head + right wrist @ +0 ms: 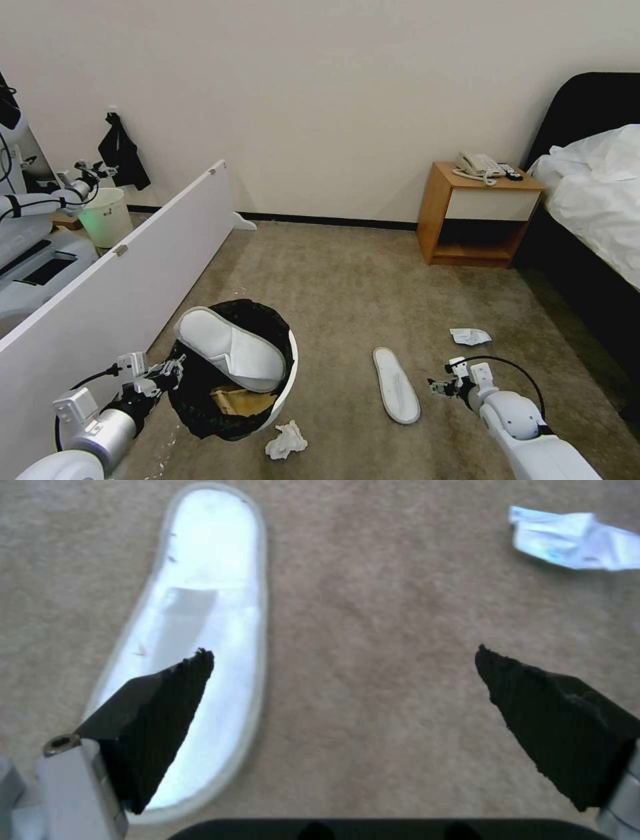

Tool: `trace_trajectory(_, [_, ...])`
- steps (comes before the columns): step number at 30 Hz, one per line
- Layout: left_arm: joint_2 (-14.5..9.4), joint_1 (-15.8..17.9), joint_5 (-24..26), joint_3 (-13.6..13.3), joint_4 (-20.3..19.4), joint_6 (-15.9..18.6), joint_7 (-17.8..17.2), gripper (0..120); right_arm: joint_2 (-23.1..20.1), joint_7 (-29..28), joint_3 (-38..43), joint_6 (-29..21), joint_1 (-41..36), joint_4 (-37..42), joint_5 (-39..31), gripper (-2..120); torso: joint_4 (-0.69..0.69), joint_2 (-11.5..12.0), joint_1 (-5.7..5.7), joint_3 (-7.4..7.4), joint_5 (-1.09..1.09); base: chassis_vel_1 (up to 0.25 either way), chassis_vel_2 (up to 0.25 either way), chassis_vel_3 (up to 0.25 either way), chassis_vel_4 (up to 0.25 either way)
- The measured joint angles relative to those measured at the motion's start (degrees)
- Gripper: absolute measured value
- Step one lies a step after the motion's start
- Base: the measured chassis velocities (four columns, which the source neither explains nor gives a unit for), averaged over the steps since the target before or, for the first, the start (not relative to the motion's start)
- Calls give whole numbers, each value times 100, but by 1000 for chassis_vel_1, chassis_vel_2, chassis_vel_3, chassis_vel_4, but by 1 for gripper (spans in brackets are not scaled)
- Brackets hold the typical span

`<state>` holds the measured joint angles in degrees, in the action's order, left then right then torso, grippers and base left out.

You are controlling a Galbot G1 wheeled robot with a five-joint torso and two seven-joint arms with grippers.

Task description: Pick up the trash bin, then pick up the garbage from the floor and place it into the trash bin.

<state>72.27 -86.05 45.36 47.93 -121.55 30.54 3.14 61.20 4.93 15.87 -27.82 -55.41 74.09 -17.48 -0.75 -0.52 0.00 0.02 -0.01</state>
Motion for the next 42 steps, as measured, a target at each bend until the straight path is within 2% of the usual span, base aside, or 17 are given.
trace_trajectory(14, [19, 47, -58, -71, 146, 1, 4, 5, 644, -64, -474, 210, 345, -526, -27, 100, 0, 0, 0, 1, 0, 0, 0, 0, 0])
trace_trajectory(36, [59, 63, -97, -91, 220, -42, 64, 5, 1031, 114, -536, 871, 697, -1582, 379, 100, -1, 0, 0, 0, 0, 0, 0, 0, 0])
trace_trajectory(40, [59, 60, -108, -92, 226, -47, 64, 5, 1100, 117, -531, 878, 744, -1659, 459, 90, 0, 0, 0, 0, 1, 0, 0, 0, 0])
trace_trajectory(42, [65, 55, -113, -93, 227, -50, 64, 5, 1152, 125, -528, 895, 797, -1751, 540, 80, 0, 0, 0, 0, 1, 0, 0, 0, 0])
